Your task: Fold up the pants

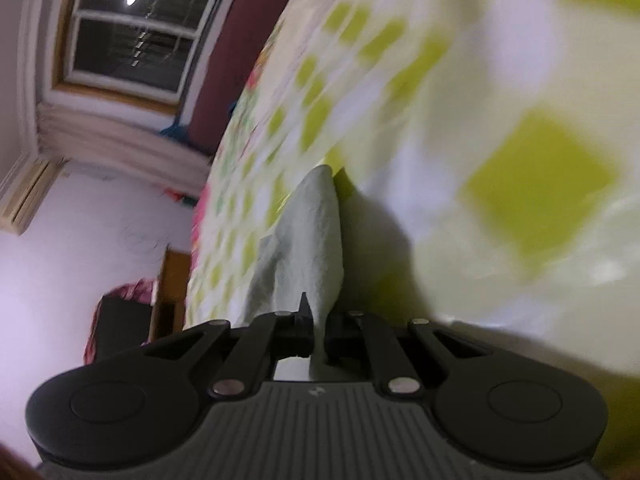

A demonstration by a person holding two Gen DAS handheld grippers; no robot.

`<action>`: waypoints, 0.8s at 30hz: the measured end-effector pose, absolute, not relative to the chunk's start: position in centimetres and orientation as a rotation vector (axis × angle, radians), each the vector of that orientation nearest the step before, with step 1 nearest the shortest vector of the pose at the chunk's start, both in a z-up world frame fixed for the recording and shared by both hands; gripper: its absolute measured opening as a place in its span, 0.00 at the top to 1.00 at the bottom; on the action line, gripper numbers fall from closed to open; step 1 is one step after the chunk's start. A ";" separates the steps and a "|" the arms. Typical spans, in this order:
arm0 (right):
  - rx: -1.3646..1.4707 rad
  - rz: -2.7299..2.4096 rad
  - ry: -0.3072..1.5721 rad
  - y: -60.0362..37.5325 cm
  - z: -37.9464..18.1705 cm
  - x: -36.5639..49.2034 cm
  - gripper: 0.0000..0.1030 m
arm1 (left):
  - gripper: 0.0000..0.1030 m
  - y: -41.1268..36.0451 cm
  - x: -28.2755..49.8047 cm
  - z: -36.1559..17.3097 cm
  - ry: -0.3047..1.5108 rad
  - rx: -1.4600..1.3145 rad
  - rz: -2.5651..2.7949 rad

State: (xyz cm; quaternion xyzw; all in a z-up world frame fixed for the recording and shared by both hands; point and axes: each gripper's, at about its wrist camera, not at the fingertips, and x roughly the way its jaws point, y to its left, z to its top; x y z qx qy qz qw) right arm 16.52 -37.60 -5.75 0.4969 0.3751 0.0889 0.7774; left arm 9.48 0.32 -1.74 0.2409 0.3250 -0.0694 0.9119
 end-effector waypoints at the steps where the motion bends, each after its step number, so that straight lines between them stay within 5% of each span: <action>1: 1.050 0.172 0.806 -38.4 -5.2 15.5 0.95 | 0.00 -1.1 8.9 -1.2 0.649 0.513 -0.181; 9: 1.065 0.153 0.774 -40.6 -4.8 12.9 0.94 | 0.00 -10.2 11.6 1.4 0.446 0.558 -0.299; 16: 1.085 0.158 0.783 -41.5 -5.6 12.3 0.94 | 0.00 -8.3 18.1 -3.8 0.506 0.690 -0.037; 24: 1.078 0.136 0.784 -41.3 -5.1 11.9 0.94 | 0.00 -5.9 19.7 -2.0 0.501 0.637 0.120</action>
